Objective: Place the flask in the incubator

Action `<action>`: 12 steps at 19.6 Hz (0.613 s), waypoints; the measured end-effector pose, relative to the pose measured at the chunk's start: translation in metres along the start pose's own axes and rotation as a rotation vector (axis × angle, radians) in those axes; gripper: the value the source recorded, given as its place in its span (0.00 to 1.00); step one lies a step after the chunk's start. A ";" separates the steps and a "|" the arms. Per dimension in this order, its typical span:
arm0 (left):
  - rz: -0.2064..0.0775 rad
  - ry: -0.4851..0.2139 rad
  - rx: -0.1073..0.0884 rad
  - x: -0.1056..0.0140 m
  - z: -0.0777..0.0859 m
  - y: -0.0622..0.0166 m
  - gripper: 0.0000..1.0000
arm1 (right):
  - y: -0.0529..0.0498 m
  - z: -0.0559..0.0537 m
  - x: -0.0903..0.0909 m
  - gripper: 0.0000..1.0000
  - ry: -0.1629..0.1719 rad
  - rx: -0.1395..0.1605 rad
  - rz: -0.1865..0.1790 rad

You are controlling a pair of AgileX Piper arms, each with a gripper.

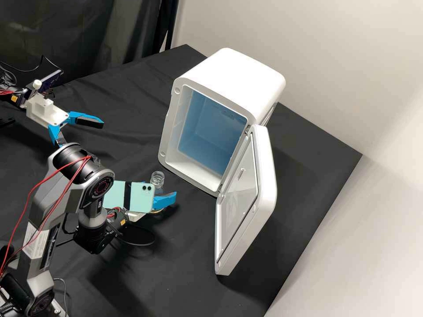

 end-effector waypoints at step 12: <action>-0.001 -0.002 0.000 0.000 0.000 -0.0001 1.00 | -0.001 0.004 0.001 0.00 -0.010 0.007 0.010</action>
